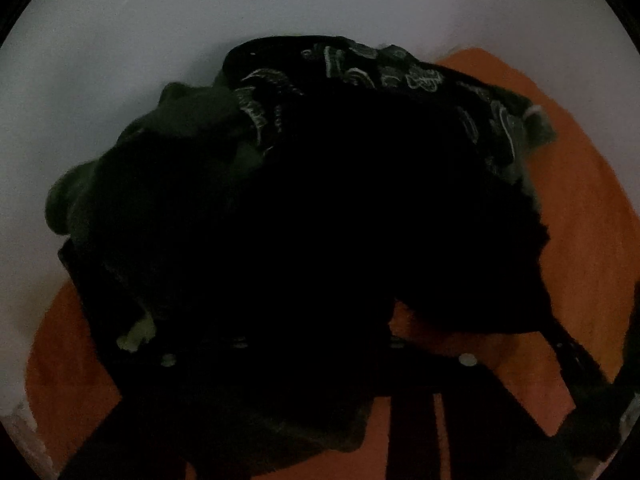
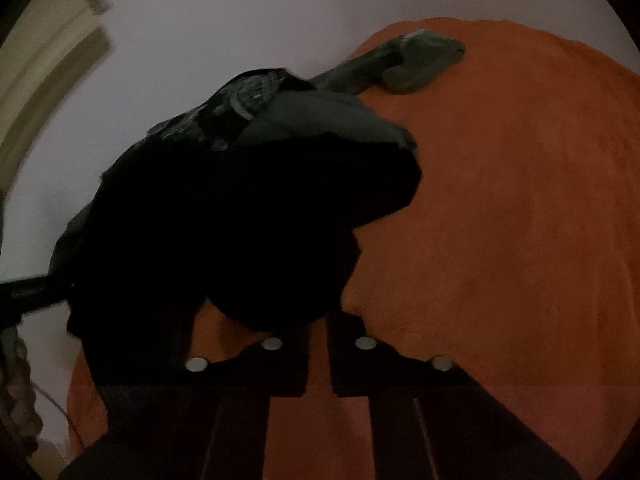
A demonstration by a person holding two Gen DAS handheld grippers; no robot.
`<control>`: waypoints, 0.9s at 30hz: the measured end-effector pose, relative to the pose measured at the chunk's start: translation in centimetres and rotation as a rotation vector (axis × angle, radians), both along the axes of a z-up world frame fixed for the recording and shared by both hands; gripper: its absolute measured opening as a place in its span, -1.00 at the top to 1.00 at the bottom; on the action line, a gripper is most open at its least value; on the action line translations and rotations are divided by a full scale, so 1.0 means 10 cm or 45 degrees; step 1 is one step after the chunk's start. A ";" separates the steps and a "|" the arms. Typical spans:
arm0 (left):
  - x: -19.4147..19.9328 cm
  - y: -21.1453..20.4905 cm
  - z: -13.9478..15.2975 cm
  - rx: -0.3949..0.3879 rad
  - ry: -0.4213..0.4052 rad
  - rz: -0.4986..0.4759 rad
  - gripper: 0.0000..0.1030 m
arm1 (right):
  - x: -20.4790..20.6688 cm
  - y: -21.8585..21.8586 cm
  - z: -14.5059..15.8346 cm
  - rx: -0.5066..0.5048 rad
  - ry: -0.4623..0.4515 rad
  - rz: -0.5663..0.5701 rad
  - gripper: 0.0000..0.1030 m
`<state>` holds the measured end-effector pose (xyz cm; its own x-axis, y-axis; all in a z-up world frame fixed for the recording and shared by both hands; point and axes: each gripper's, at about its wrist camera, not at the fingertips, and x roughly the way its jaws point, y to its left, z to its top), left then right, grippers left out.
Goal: Fold clothes
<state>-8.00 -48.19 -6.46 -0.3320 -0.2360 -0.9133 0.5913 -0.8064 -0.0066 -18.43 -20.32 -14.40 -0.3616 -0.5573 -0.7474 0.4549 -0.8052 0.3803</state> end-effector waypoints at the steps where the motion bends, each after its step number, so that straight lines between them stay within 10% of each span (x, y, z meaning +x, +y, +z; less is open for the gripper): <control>1: -0.01 0.00 0.00 -0.006 -0.008 0.006 0.48 | -0.01 -0.04 0.01 0.026 0.025 0.011 0.93; 14: -0.20 -0.20 -0.10 0.096 -0.132 0.136 -0.08 | 0.26 0.00 0.13 0.071 0.014 0.032 0.94; 20: -0.50 -0.09 -0.25 -0.054 -0.270 0.031 -0.44 | 0.30 0.07 0.24 0.123 0.063 0.001 1.00; 21: -0.53 -0.07 -0.28 -0.095 -0.294 0.015 -0.33 | 0.30 0.09 0.25 0.122 0.063 0.001 1.00; 23: -0.56 -0.04 -0.27 -0.166 -0.306 0.008 0.52 | 0.29 0.15 0.26 0.119 0.058 -0.012 1.00; 27: -0.47 -0.08 -0.12 -0.130 -0.209 0.032 0.70 | 0.28 0.21 0.24 0.107 0.022 -0.010 1.00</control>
<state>-12.74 -49.00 -7.68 -0.1737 -0.3367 -0.9255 0.5975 -0.7831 0.1727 -15.62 -18.25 -12.00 -0.3787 -0.4902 -0.7850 0.4543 -0.8375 0.3037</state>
